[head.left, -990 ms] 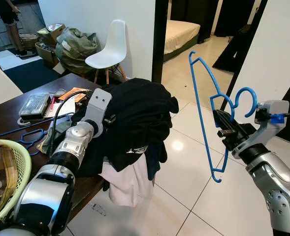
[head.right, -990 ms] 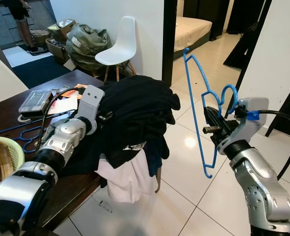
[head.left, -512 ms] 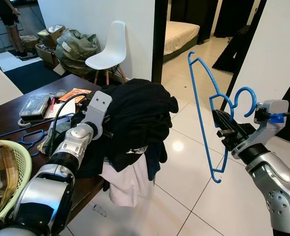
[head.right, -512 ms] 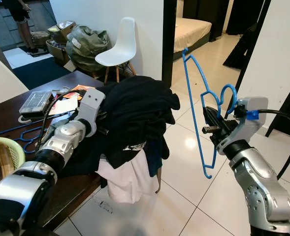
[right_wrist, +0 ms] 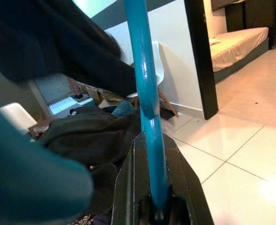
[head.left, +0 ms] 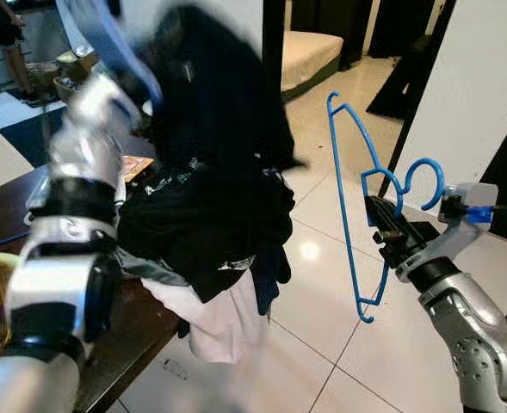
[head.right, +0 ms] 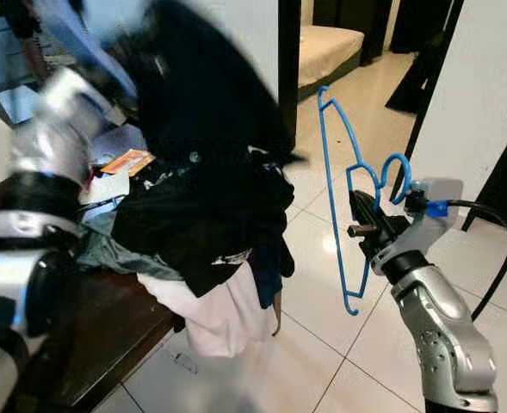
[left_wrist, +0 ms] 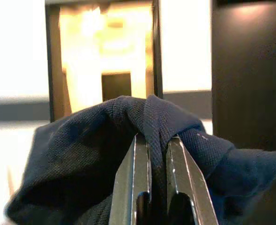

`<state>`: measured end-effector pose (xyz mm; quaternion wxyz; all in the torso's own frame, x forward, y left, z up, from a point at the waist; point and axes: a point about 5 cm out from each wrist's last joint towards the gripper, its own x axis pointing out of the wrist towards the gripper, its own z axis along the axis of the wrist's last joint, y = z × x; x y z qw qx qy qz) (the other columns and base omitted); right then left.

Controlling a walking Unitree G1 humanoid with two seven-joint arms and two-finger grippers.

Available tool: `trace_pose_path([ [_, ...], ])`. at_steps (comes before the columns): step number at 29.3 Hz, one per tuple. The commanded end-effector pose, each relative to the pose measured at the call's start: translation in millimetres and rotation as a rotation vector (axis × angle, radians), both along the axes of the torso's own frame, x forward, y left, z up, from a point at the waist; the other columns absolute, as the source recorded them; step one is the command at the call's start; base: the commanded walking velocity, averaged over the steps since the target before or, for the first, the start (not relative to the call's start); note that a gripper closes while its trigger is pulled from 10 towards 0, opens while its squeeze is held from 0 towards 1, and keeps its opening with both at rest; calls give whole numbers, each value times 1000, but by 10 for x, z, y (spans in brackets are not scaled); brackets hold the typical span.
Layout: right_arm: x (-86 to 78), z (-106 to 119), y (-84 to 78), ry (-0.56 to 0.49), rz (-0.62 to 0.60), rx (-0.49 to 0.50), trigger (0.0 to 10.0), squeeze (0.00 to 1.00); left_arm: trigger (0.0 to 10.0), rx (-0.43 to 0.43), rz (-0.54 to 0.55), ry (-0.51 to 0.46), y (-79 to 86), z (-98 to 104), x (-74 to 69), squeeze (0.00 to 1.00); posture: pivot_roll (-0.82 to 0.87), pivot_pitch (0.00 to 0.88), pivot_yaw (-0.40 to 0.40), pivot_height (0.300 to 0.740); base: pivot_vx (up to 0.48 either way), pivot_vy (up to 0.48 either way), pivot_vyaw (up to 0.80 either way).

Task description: Hang hanger

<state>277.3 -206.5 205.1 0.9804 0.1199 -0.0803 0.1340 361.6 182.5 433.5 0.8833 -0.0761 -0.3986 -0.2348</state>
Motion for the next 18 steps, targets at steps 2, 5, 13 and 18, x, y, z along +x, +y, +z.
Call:
trace_pose_path([
  [2, 21, 3, 90, -16, 43, 15, 10000, 0, 0, -12, 179, -146, 317, 302, -247, 0, -131, 0, 42, 740, 0, 0, 394],
  [5, 10, -10, 194, -18, 109, -2, 10000, 0, 0, 17, 459, -179, 654, 319, -373, 0, -125, 0, 39, 740, 0, 0, 781],
  [13, 20, 0, 312, -38, 188, -2, 10000, 0, 0, 59, 780, -166, 1065, 263, -673, 0, -86, 0, 26, 740, 0, 0, 781],
  [18, 25, -8, 345, -39, 211, -3, 10000, 0, 0, 87, 840, -175, 1110, 284, -784, 0, -76, 0, 26, 740, 0, 0, 781],
])
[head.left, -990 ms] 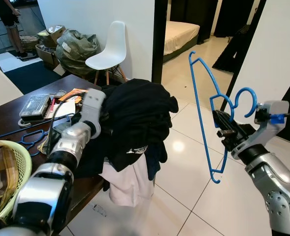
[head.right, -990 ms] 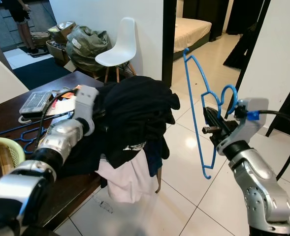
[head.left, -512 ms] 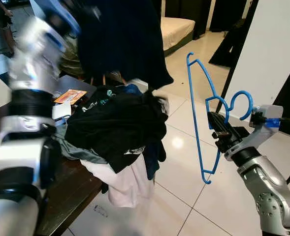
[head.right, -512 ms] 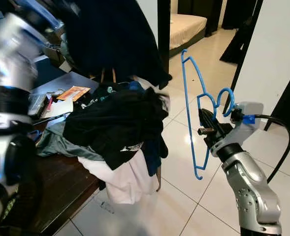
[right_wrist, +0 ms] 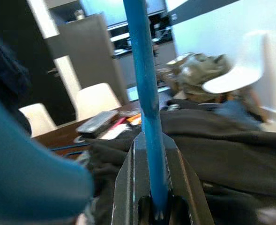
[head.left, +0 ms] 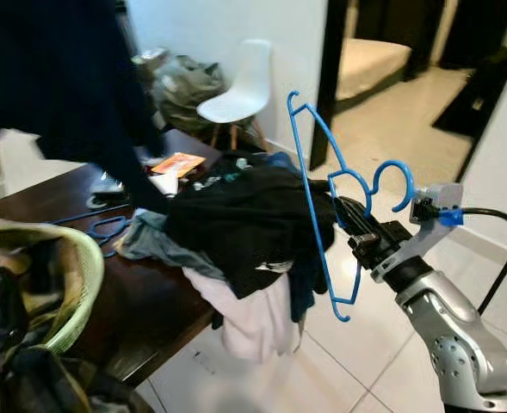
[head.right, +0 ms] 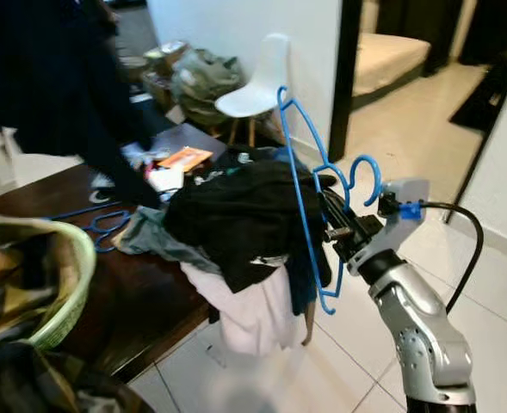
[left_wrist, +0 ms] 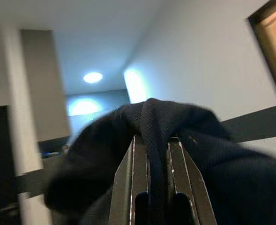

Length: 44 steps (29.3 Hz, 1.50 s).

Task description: Hang hanger

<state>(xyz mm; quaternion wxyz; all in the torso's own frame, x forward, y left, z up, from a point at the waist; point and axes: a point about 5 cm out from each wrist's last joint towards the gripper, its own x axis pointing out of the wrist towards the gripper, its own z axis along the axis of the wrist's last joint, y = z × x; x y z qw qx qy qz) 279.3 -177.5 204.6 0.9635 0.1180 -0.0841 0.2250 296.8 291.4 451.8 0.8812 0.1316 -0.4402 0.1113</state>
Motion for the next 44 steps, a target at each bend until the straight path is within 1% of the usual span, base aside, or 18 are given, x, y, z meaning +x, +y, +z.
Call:
trace_pose_path([
  [1, 5, -3, 54, -6, 29, 11, 10000, 0, 0, 31, 36, -43, 21, 101, -135, 0, -76, 0, 26, 740, 0, 0, 781],
  [9, 14, -39, 123, -3, 105, -46, 10000, 0, 0, 59, 54, 65, -54, -141, -157, 0, -56, 0, 17, 740, 0, 0, 781],
  [12, 21, -46, 126, -2, 109, -48, 10000, 0, 0, 16, 55, 104, -16, -238, -139, 0, -46, 0, 10, 740, 0, 0, 781],
  [15, 27, -54, 137, 1, 123, -55, 10000, 0, 0, -73, 126, 219, 117, -558, -111, 0, -46, 0, 13, 740, 0, 0, 785],
  [16, 27, -54, 137, 1, 123, -55, 10000, 0, 0, -73, 126, 219, 117, -558, -111, 0, -46, 0, 13, 740, 0, 0, 788],
  [19, 25, -66, 133, 6, 128, -61, 10000, 0, 0, -103, 240, 266, 234, -701, -191, 0, -37, 0, 10, 740, 0, 0, 785],
  [26, 44, -81, 140, 6, 135, -69, 10000, 0, 0, -118, 271, 324, 254, -808, -244, 0, -34, 0, 9, 740, 0, 0, 784],
  [29, 55, -77, 143, 4, 137, -71, 10000, 0, 0, -161, 251, 390, 216, -950, -232, 0, -33, 0, 10, 740, 0, 0, 781],
  [31, 58, -73, 133, 3, 133, -74, 10000, 0, 0, -207, 224, 476, 142, -1158, -206, 0, -33, 0, 11, 740, 0, 0, 781],
  [34, 59, -71, 130, 2, 132, -74, 10000, 0, 0, -220, 216, 499, 121, -1217, -201, 0, -32, 0, 11, 740, 0, 0, 781],
  [36, 58, -73, 121, 4, 129, -76, 10000, 0, 0, -257, 189, 627, 54, -1531, -165, 0, -28, 0, 7, 740, 0, 0, 781],
  [37, 58, -73, 121, 4, 129, -76, 10000, 0, 0, -257, 189, 627, 54, -1531, -165, 0, -28, 0, 7, 740, 0, 0, 781],
  [39, 59, -80, 116, 7, 127, -77, 10000, 0, 0, -283, 162, 730, -1, -1785, -151, 0, -28, 0, 7, 740, 0, 0, 784],
  [40, 61, -86, 121, 9, 127, -77, 10000, 0, 784, -299, 137, 816, -28, -1973, -129, 0, -29, 0, 6, 740, 0, 0, 781],
  [41, 67, -84, 120, 8, 122, -63, 10000, 0, 8549, -321, 108, 909, -59, -2171, -105, 0, -29, 0, 5, 740, 0, 0, 788],
  [42, 73, -83, 120, 8, 117, -53, 10000, 0, 8549, -337, 88, 972, -82, -2306, -97, 0, -29, 0, 4, 740, 0, 0, 788],
  [43, 78, -78, 116, 5, 111, -45, 10000, 0, 10000, -343, 70, 1013, -106, -2391, -89, 0, -29, 0, 4, 740, 0, 0, 775],
  [44, 78, -78, 116, 5, 111, -45, 10000, 0, 10000, -343, 70, 1013, -106, -2391, -89, 0, -29, 0, 4, 740, 0, 0, 775],
])
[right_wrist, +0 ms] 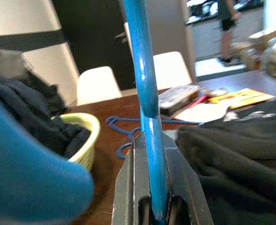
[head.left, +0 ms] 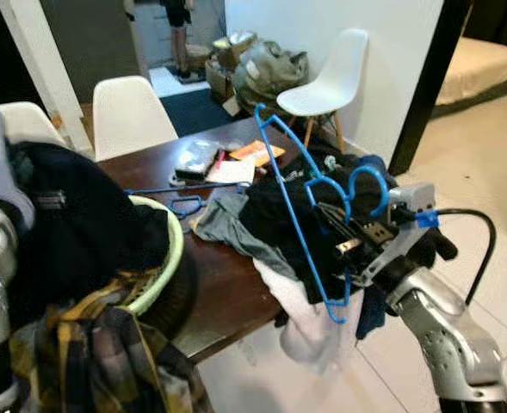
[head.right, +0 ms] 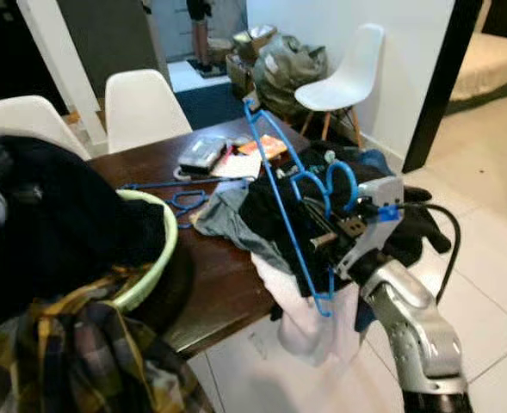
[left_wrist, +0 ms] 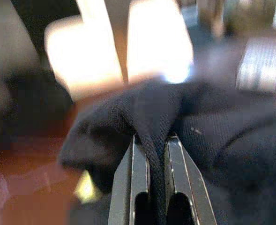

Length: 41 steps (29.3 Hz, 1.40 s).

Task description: Hang hanger

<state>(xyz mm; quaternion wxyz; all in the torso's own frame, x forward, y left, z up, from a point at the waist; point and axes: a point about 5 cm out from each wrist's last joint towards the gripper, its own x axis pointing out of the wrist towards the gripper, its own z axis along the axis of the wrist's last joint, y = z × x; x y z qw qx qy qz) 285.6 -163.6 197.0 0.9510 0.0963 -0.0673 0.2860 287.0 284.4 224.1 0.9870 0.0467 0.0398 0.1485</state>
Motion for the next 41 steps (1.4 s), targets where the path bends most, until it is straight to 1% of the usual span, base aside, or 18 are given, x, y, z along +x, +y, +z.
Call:
trace_pose_path([
  [1, 20, 3, -29, -2, -18, 18, 10000, 0, 10000, -39, -44, 72, -59, -151, 19, 0, -29, 0, 4, 740, 0, 0, 656],
  [5, 28, 5, -53, 0, -37, 29, 10000, 0, 10000, -60, -123, 191, -187, -313, 40, 0, -35, 0, 6, 740, 0, 0, 0],
  [7, 28, 6, -54, 0, -39, 33, 10000, 0, 10000, -65, -138, 207, -213, -333, 44, 0, -39, 0, 6, 740, 0, 0, 0],
  [13, 20, 22, -56, -9, -43, 51, 10000, 0, 10000, -47, -216, 167, -291, -195, 78, 0, -40, 0, 6, 740, 0, 0, 0],
  [14, 21, 24, -61, -9, -48, 57, 10000, 0, 10000, -42, -282, 98, -351, -53, 99, 1000, -39, 0, 4, 740, 0, 0, 0],
  [15, 23, 28, -67, -10, -54, 65, 10000, 0, 10000, -42, -376, -2, -437, 150, 118, 1000, -40, 0, 4, 740, 0, 0, 0],
  [16, 23, 28, -67, -10, -54, 65, 10000, 0, 10000, -42, -376, -2, -437, 150, 118, 1000, -40, 0, 4, 740, 0, 0, 0],
  [18, 29, 33, -75, -11, -63, 74, 10000, 0, 10000, -36, -506, -134, -558, 424, 113, 1000, -40, 0, 4, 740, 0, 0, 0],
  [19, 33, 36, -73, -12, -65, 77, 10000, 0, 10000, -17, -520, -167, -570, 504, 120, 1000, -41, 0, 3, 740, 0, 0, 0],
  [23, 36, 41, -75, -13, -70, 81, 10000, 0, 10000, 42, -471, -221, -526, 616, 159, 976, -44, 0, 3, 740, 0, 0, 0],
  [24, 34, 41, -80, -13, -72, 83, 10000, 0, 10000, 76, -422, -245, -486, 661, 173, 867, -48, 0, 3, 740, 0, 0, 0],
  [28, 31, 43, -87, -14, -75, 84, 10000, 0, 10000, 127, -363, -277, -438, 729, 184, 906, -49, 0, 2, 740, 0, 0, 0],
  [31, 32, 46, -96, -15, -80, 85, 10000, 0, 10000, 84, -397, -350, -500, 852, 178, 878, -52, 0, 2, 740, 0, 0, 0],
  [32, 48, 35, -115, 0, -98, 83, 10000, 0, 10000, 29, -489, -404, -604, 928, 161, 0, -53, 0, 2, 740, 0, 0, 0],
  [35, 98, 6, -176, 39, -153, 91, 10000, 0, 10000, -91, -710, -488, -838, 1034, 102, 0, -58, 0, 3, 740, 0, 0, -533],
  [36, 98, 6, -176, 39, -153, 91, 10000, 0, 10000, -91, -710, -488, -838, 1034, 102, 0, -58, 0, 3, 740, 0, 0, -800],
  [38, 134, 8, -267, 42, -226, 101, 10000, 0, 10000, -169, -840, -519, -999, 1051, 78, 0, -63, 0, 5, 740, 0, 0, -800],
  [41, 161, 10, -361, 48, -285, 112, 10000, 0, 10000, -189, -903, -524, -1129, 1013, 103, 0, -66, 0, 4, 740, 0, 0, -800],
])
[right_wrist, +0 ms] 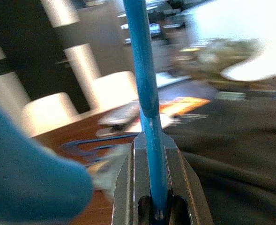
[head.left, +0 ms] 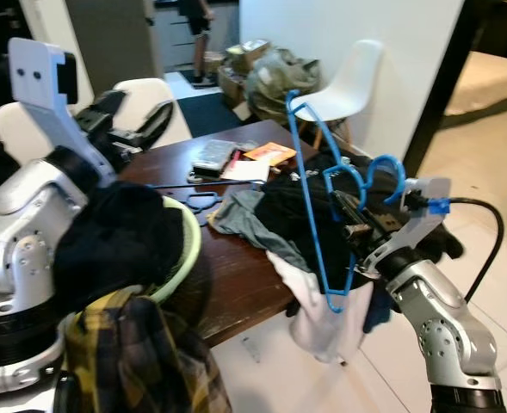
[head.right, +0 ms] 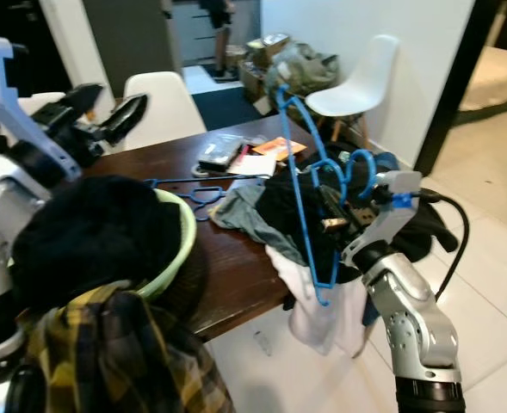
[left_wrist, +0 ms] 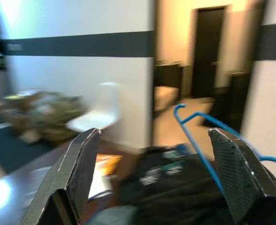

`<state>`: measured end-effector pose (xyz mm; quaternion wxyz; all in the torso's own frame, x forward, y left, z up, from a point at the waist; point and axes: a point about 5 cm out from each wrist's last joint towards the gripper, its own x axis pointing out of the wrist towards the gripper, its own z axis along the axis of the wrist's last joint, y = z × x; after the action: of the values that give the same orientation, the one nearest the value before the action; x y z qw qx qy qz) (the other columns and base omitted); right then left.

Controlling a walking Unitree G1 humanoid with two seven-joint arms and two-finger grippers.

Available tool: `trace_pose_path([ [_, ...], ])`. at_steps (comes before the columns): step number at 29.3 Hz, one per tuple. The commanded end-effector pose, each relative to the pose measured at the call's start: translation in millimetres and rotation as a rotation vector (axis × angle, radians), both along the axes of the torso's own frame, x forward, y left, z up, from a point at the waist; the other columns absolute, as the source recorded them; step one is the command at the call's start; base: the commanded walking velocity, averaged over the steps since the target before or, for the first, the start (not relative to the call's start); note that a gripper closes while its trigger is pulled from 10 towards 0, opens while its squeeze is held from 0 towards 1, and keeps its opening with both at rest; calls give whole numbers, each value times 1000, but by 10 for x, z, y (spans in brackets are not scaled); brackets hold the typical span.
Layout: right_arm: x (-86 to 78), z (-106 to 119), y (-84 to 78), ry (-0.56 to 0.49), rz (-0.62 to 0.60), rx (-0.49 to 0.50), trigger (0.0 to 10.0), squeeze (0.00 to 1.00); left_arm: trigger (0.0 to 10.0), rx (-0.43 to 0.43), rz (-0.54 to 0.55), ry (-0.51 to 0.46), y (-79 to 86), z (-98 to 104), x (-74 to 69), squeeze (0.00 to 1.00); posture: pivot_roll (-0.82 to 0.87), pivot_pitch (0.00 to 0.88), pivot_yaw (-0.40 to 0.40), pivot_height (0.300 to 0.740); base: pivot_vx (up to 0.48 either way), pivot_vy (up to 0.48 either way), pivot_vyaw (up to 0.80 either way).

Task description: Hang hanger

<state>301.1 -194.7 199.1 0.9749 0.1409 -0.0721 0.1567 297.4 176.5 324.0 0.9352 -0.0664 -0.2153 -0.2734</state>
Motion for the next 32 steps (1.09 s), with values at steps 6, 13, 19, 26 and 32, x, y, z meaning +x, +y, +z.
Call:
trace_pose_path([
  [6, 6, 4, -107, -11, -73, 3, 10000, 0, 10000, 22, 40, 65, -197, -277, 222, 0, -81, 0, 9, 740, 0, 0, -788],
  [13, -13, 12, -108, -15, -77, -19, 10000, 0, 10000, 5, 177, 223, -209, -677, 446, 0, -97, 0, 8, 740, 0, -253, 0],
  [19, -1, 17, -94, -15, -67, -28, 10000, 0, 10000, 80, 94, 390, -361, -1041, 572, 0, -103, 0, -1, 740, 42, -142, 0],
  [26, -12, 32, -102, -19, -65, -31, 10000, 0, 10000, 281, -33, 377, -590, -1275, 545, 0, -113, 0, -2, 740, 0, 0, 0],
  [32, -44, 40, -123, -18, -67, -38, 10000, 0, 10000, 419, 61, 302, -588, -1312, 661, 0, -132, 0, -4, 740, 0, 0, 0],
])
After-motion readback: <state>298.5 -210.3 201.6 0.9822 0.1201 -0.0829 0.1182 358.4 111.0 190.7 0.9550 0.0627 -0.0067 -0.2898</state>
